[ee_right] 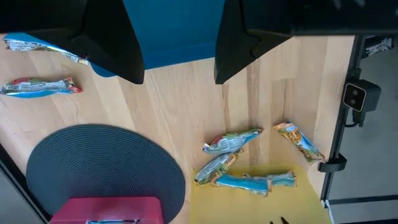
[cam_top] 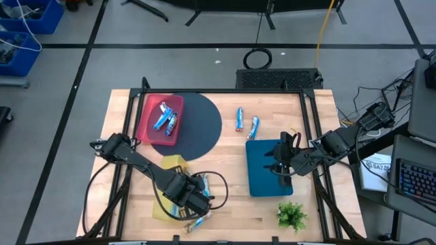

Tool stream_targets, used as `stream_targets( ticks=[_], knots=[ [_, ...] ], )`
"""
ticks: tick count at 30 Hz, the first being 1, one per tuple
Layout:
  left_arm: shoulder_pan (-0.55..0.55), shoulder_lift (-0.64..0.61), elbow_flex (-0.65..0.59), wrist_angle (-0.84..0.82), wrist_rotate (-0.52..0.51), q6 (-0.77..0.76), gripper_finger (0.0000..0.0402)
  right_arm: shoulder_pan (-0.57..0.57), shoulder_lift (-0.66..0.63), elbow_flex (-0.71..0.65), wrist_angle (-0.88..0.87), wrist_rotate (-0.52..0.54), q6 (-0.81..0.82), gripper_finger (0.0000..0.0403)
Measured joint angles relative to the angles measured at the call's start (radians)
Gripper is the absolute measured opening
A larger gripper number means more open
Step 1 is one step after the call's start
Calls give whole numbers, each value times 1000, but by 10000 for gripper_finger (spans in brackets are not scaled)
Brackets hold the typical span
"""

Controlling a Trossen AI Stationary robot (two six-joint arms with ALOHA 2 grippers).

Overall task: Pick and place Granola Bars by type
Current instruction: Adjust the yellow bin on the table, then put the top yellow granola bar into the yellow bin

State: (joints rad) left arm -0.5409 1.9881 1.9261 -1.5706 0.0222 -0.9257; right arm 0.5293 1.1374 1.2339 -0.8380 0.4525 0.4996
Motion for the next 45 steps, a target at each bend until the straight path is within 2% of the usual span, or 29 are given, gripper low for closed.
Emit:
stream_targets(
  ticks=[4,8,11,16,21,27,34,38,45],
  knots=[
    [4,0,-35,-1,-6,49,35,0,0,0,5,41,4,187],
    [4,-3,-67,0,-12,83,6,0,0,0,28,46,1,187],
    [1,-14,-83,-1,4,78,9,0,0,0,42,46,3,187],
    [-21,-41,-93,5,-25,45,15,0,0,0,63,46,-16,187],
    [-49,-101,-166,6,-21,-63,8,0,0,0,64,49,-18,187],
    [-93,-247,-332,3,-17,-227,9,0,0,0,65,54,-31,187],
    [-173,-416,-525,35,-1,-410,14,0,0,0,87,115,-46,187],
    [-192,-459,-580,64,-4,-423,5,-9,0,0,125,126,-72,187],
    [-187,-465,-624,83,-18,-398,8,-48,0,0,153,124,-65,187]
  ],
)
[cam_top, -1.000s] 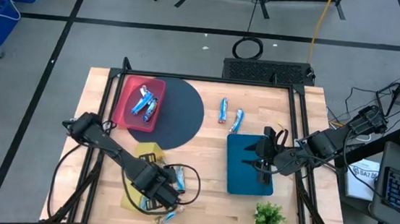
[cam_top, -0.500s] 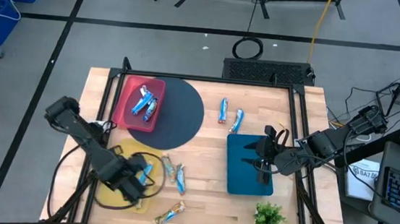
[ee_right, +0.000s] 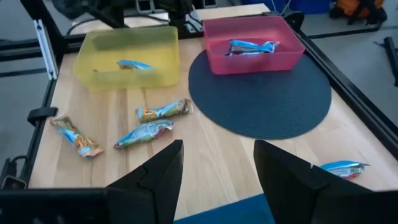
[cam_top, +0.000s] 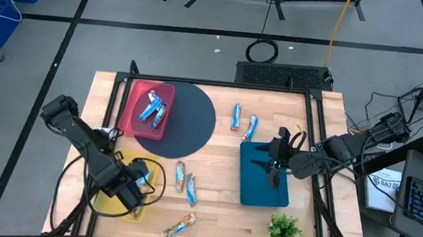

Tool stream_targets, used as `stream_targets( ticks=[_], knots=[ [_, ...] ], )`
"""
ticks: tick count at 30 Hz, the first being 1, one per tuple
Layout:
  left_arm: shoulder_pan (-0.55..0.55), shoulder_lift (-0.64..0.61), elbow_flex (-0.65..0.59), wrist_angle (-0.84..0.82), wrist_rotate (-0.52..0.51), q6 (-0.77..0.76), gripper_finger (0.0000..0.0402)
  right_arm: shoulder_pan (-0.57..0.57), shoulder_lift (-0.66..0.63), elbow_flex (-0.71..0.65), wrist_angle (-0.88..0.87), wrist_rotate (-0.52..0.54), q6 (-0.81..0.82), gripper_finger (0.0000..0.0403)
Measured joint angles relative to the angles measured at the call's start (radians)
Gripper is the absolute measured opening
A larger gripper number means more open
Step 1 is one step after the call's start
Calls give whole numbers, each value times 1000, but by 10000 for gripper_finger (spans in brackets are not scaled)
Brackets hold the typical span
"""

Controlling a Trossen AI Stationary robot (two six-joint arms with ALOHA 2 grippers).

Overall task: Pick and place Granola Bars by type
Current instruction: Put the top yellow granola bar into the yellow bin

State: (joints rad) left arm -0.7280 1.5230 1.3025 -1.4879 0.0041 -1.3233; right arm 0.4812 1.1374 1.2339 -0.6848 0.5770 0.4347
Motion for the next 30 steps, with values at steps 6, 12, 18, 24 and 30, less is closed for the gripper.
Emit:
stream_targets(
  ticks=[6,12,18,24,30],
  knots=[
    [-1,0,-105,107,20,42,10,-13,10,0,22,-1,-3,187],
    [92,1,-150,308,-140,43,7,-17,16,-51,48,-3,32,187],
    [282,14,-151,486,-195,35,19,-17,16,-144,137,-66,81,187],
    [410,13,-151,612,-132,18,35,-17,16,-191,162,-137,87,187],
    [460,13,-151,632,-108,-102,78,-15,16,-193,163,-137,9,187]
  ],
)
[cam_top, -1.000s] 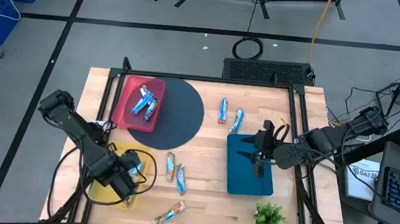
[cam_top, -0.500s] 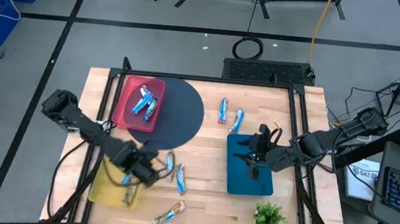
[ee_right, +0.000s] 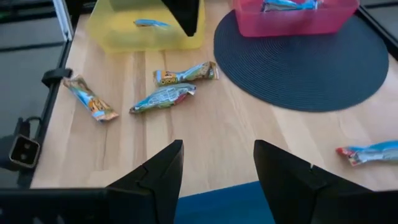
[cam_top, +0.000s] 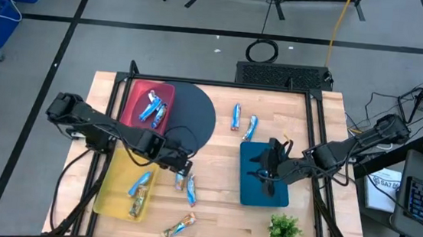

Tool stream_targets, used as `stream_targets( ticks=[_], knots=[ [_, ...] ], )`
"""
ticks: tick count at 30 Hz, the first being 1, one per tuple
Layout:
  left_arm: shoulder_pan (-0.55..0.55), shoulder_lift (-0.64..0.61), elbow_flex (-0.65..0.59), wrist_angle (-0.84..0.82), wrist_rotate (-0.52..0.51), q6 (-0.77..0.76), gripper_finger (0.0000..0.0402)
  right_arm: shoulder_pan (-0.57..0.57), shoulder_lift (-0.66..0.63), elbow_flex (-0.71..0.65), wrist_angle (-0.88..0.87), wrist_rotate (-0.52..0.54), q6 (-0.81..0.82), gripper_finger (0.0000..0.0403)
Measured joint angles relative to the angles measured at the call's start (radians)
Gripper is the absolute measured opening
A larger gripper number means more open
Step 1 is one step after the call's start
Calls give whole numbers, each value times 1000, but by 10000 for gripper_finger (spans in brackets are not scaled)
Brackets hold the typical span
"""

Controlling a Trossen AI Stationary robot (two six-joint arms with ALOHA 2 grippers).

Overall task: Pick and place Granola Bars by type
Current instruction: Put the top yellow granola bar into the yellow bin

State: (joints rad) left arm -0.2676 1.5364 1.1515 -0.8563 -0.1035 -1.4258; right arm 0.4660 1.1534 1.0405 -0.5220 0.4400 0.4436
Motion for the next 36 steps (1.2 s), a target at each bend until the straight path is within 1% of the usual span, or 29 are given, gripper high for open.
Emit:
stream_targets(
  ticks=[5,8,11,14,17,19,21,25,27,33,36],
  knots=[
    [-3,10,1,88,23,-62,134,0,0,0,0,0,-72,187],
    [-5,20,1,111,25,-146,166,0,0,0,-1,-1,-98,187],
    [-26,49,2,110,28,-214,187,0,0,0,1,-6,-104,187],
    [-47,93,2,130,62,-250,200,0,0,0,2,-30,-133,187],
    [-68,147,2,154,63,-309,203,0,0,0,3,-40,-146,187],
    [-82,173,2,173,51,-317,200,0,0,0,3,-56,-153,187],
    [-85,188,2,184,69,-319,196,0,0,0,2,-77,-158,187],
    [-79,188,1,180,133,-384,194,0,0,0,-2,-85,-168,187],
    [-76,187,1,171,155,-393,197,0,0,0,-2,-85,-176,187],
    [-75,184,1,163,154,-389,206,0,0,0,-1,-81,-192,187],
    [-78,184,1,161,134,-381,207,0,0,0,0,-80,-195,187]
  ],
)
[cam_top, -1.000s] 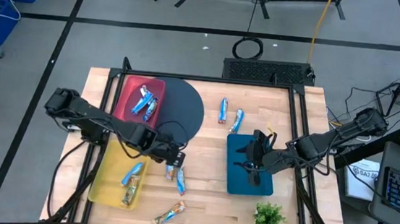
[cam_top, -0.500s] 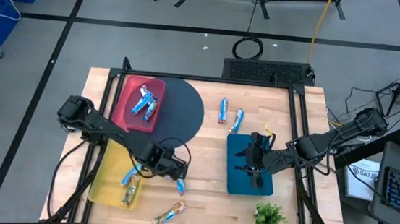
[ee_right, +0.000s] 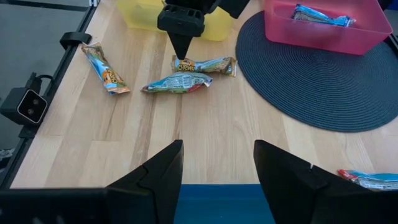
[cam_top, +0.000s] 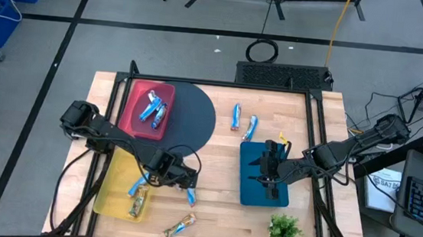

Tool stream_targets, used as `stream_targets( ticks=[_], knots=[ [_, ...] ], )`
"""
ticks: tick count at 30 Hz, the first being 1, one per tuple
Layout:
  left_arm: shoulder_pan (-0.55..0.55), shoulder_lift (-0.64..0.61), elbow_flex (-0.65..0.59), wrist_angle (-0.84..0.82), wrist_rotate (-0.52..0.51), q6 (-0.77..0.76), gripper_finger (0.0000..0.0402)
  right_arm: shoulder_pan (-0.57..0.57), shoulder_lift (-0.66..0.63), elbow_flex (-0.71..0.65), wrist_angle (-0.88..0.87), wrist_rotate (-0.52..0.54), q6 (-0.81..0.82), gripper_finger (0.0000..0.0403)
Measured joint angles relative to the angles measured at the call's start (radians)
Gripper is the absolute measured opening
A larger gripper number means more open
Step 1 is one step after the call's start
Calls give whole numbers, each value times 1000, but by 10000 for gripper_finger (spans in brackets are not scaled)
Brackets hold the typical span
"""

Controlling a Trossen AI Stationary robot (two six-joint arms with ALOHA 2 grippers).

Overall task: Pick and place Granola Bars by type
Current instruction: Put the top yellow granola bar into the yellow bin

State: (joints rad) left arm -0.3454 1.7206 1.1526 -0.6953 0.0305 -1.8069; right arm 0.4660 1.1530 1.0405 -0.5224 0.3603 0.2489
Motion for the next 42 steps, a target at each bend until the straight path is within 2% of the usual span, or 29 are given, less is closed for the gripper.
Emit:
stream_targets(
  ticks=[6,13,21,27,32,37,40,42],
  knots=[
    [-3,0,0,-23,-23,66,207,0,0,0,0,0,0,187],
    [-5,4,0,-74,-33,22,207,0,0,0,0,1,0,187],
    [-2,90,0,22,-56,1,207,0,0,1,3,2,-7,187],
    [-1,144,0,-7,-22,2,207,0,0,2,2,1,-4,187],
    [-3,145,1,-32,8,2,207,0,0,2,3,-24,0,187],
    [-4,145,1,-33,-30,-3,206,0,0,2,3,-25,0,187],
    [-1,145,1,-30,-60,-9,190,0,0,2,3,-25,0,187],
    [0,145,1,-31,-72,-9,159,0,0,2,3,-25,0,187]
  ],
)
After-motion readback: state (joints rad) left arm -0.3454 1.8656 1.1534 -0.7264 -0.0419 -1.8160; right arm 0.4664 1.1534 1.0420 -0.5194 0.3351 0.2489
